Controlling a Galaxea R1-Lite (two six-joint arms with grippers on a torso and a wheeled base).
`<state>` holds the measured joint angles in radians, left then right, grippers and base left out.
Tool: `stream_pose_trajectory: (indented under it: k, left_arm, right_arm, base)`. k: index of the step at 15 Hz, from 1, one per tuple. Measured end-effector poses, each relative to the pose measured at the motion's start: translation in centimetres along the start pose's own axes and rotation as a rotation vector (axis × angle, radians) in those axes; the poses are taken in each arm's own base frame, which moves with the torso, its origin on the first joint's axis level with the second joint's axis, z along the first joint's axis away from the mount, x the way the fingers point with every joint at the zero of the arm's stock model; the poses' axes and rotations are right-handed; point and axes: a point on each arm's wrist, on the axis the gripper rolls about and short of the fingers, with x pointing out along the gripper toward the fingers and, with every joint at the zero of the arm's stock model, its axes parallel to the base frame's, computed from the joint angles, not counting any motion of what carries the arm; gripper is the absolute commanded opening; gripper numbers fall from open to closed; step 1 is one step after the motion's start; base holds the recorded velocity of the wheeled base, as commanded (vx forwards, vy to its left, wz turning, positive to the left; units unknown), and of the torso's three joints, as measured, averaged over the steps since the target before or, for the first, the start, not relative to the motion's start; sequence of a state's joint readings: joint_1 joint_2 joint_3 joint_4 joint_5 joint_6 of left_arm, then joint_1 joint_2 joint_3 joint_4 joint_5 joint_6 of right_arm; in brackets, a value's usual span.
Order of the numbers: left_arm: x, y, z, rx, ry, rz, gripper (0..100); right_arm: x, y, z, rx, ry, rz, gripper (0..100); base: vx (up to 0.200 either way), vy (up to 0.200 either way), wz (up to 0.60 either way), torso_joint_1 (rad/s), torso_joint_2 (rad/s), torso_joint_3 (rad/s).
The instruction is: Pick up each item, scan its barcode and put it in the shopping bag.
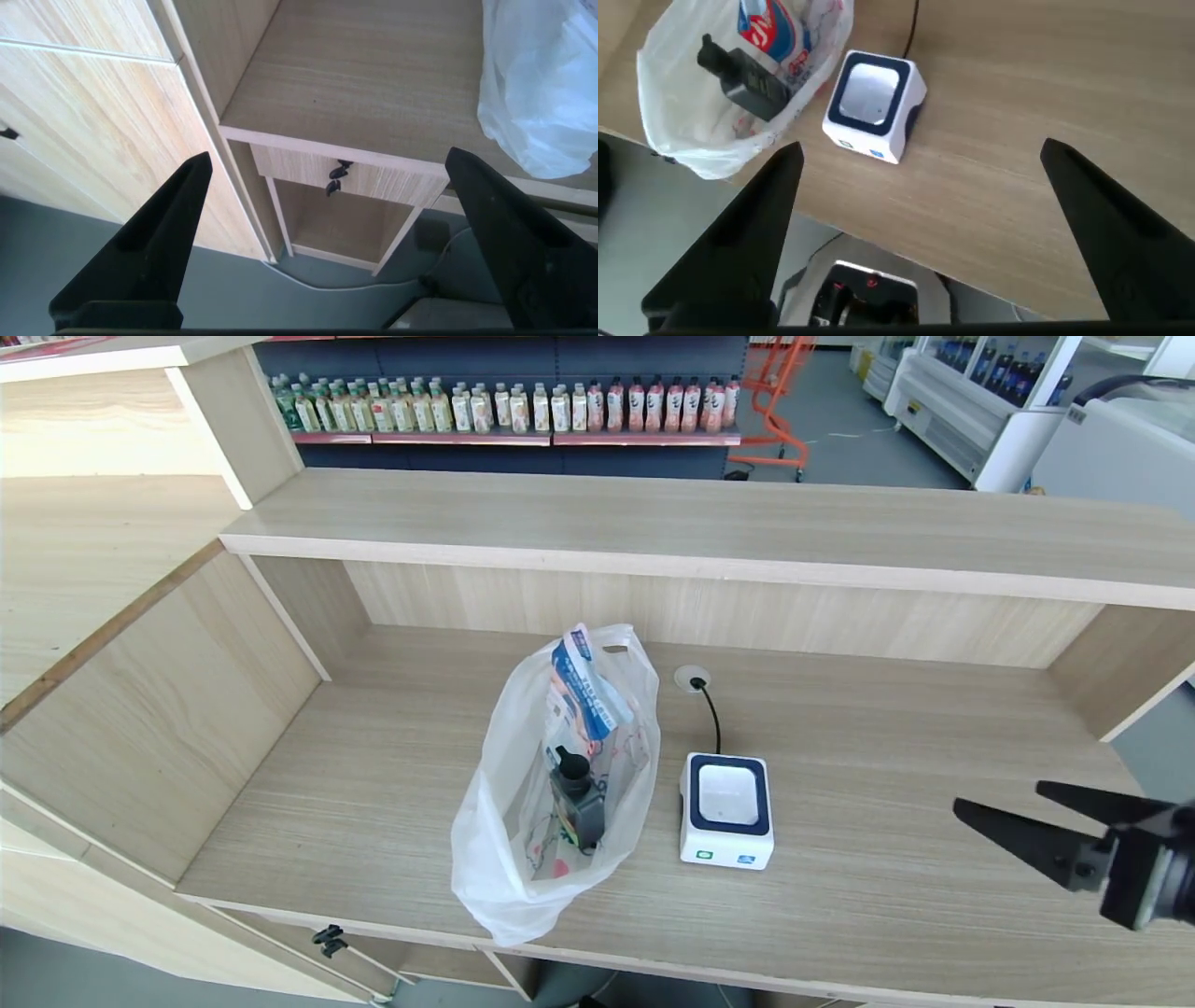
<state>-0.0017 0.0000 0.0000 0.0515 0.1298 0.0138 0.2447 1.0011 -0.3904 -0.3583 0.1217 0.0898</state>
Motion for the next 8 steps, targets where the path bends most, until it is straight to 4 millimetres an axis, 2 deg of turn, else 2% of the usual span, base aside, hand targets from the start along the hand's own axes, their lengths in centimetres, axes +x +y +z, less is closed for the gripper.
stream_pose_trajectory:
  k: [2, 3, 6, 8]
  left_arm:
    - [0.0, 0.0, 0.0, 0.000, 0.000, 0.000, 100]
    - [0.0, 0.0, 0.0, 0.000, 0.000, 0.000, 100]
    - [0.0, 0.0, 0.0, 0.000, 0.000, 0.000, 100]
    - [0.0, 0.0, 0.0, 0.000, 0.000, 0.000, 100]
  right_arm:
    - [-5.0, -0.4, -4.4, -0.015, -0.041, -0.122, 100]
    - [-6.7, -0.4, -6.4, -0.018, -0.061, -0.171, 100]
    - [-9.8, 0.0, -11.5, -0.061, -0.140, -0.255, 100]
    - [-10.6, 0.0, -13.7, -0.104, -0.162, -0.356, 100]
  base:
    - [0.000, 0.000, 0.00, 0.000, 0.00, 0.000]
    - [0.000, 0.000, 0.00, 0.000, 0.00, 0.000]
    - [0.000, 0.000, 0.00, 0.000, 0.00, 0.000]
    - [0.000, 0.000, 0.00, 0.000, 0.00, 0.000]
